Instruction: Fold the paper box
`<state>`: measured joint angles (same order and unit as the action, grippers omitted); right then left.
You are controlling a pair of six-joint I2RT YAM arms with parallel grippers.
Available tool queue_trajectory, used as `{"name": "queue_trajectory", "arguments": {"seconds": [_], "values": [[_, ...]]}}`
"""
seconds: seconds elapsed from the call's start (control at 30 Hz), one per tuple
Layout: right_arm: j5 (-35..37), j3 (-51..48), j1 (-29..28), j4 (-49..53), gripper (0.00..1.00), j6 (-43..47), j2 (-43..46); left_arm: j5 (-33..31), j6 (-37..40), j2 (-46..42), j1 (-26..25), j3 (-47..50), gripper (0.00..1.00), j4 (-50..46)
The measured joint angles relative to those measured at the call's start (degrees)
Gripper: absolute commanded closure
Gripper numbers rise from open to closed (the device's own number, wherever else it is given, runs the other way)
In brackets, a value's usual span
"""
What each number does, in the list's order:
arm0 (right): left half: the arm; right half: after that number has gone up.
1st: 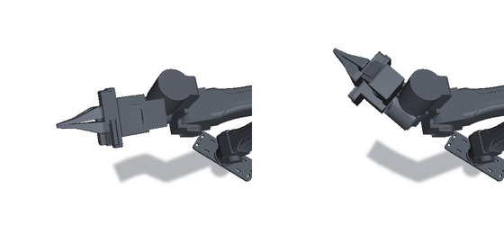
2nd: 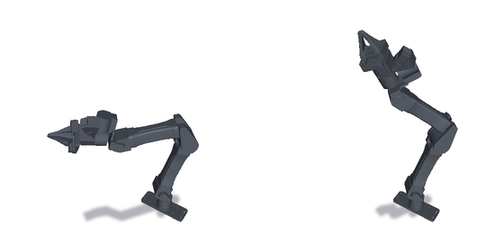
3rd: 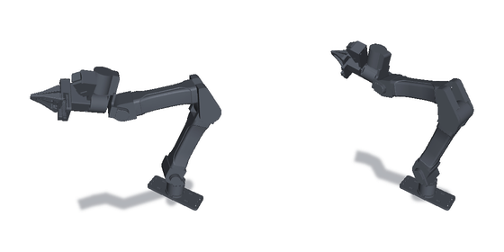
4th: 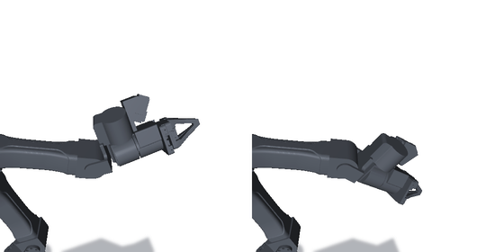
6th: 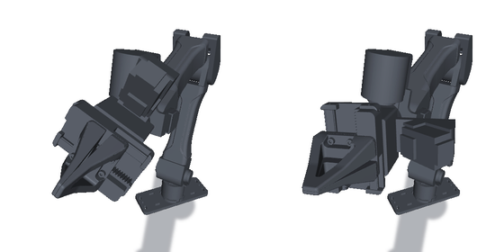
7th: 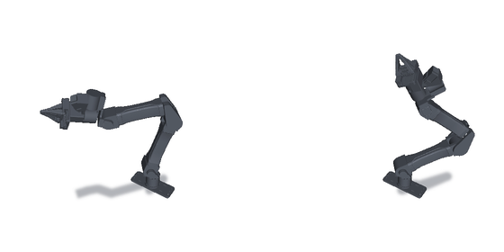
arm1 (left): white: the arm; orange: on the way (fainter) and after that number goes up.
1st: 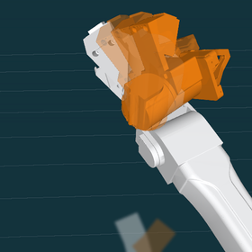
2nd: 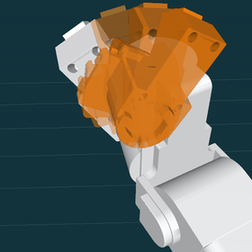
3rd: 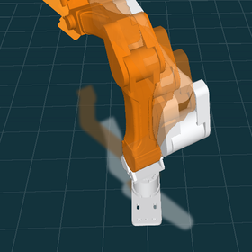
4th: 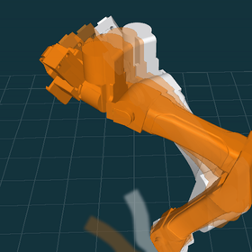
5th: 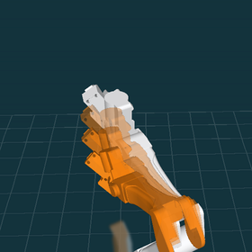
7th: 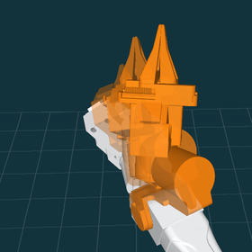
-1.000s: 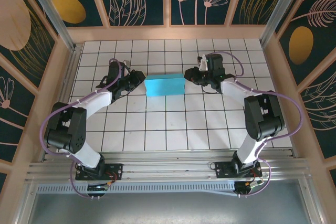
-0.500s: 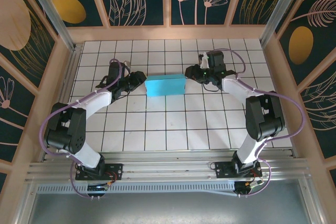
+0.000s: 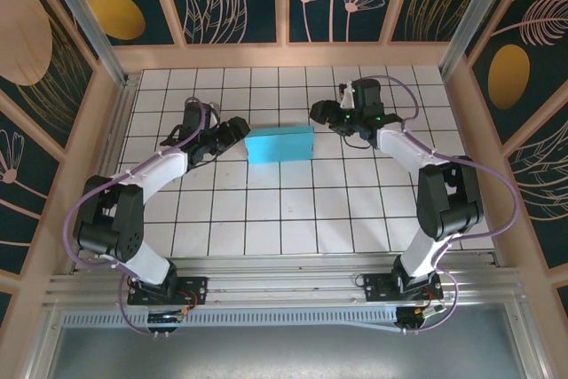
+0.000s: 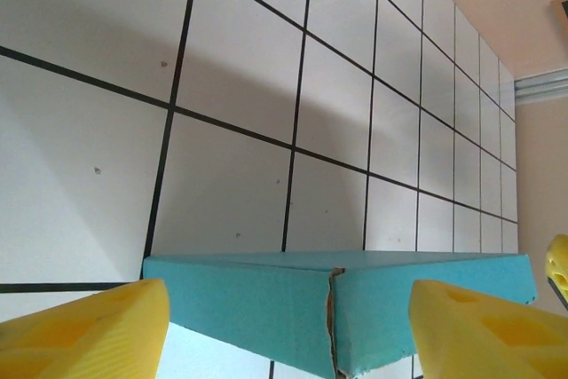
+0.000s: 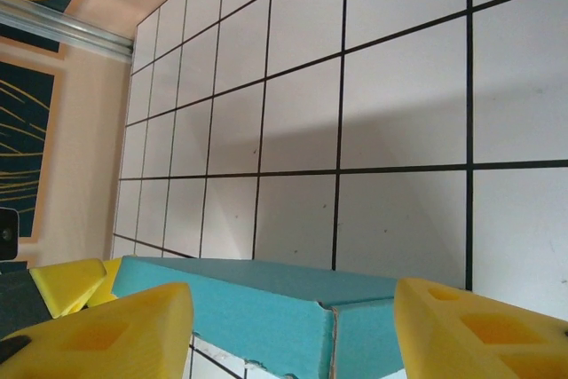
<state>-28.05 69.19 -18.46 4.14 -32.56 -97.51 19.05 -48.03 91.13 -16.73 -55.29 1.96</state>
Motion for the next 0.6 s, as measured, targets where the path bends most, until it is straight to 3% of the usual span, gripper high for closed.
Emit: {"name": "queue_trajectory", "arguments": {"seconds": [0.33,0.5,0.6], "values": [[-3.3,0.9,-1.8,2.9,0.42,0.5,-4.6,5.9,-2.4,1.5,0.0,2.1,0.54,4.5],[-2.4,0.8,-2.1,3.6,0.54,1.6,-4.8,7.5,-2.2,1.5,0.1,2.5,0.72,6.1],[-1.7,0.8,-2.1,3.4,0.62,2.4,-4.8,7.5,-1.9,1.5,0.2,2.5,0.75,6.4]]}}
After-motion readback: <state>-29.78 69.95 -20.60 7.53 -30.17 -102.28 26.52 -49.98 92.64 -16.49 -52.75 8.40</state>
